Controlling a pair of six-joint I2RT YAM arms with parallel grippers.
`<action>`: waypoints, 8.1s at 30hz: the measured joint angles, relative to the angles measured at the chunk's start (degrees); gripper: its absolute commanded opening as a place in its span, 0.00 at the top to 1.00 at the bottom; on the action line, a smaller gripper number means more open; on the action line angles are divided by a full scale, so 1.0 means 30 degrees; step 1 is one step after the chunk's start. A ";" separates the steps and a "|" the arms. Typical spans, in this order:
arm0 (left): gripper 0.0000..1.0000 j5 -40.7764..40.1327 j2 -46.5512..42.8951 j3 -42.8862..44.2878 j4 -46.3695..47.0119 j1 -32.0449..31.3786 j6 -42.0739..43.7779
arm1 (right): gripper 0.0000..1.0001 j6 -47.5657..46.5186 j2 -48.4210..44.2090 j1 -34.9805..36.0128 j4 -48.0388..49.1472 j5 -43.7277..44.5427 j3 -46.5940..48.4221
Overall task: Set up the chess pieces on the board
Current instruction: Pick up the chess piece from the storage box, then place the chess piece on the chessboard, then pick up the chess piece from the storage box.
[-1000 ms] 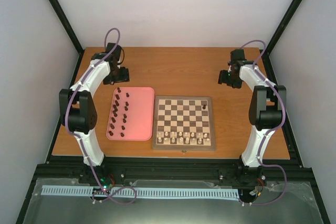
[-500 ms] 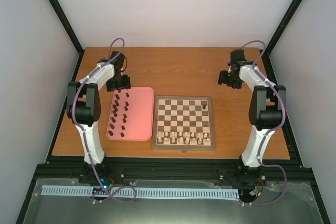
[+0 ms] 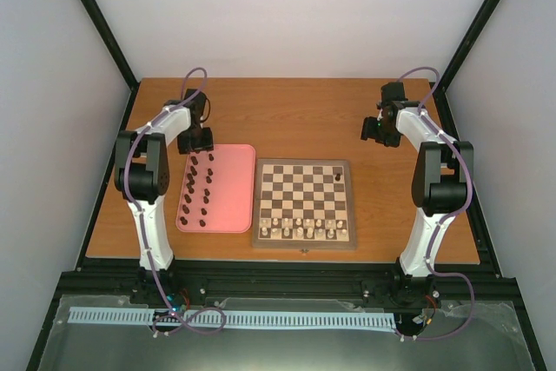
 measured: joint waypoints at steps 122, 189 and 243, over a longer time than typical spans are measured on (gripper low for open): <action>0.99 0.5974 0.8633 1.6808 -0.3446 -1.4579 -0.0612 | 0.28 0.0036 0.0138 0.0000 -0.0204 0.0350 0.0000; 0.67 0.5850 0.9632 1.6597 -0.2943 -1.4586 -0.0474 | 0.28 -0.0007 0.0357 0.0000 -0.0131 0.0357 -0.0007; 0.31 0.0036 -0.5617 -0.2208 -0.0903 -0.2186 -0.0233 | 0.28 0.0000 0.0357 0.0401 -0.0131 -0.0138 0.0000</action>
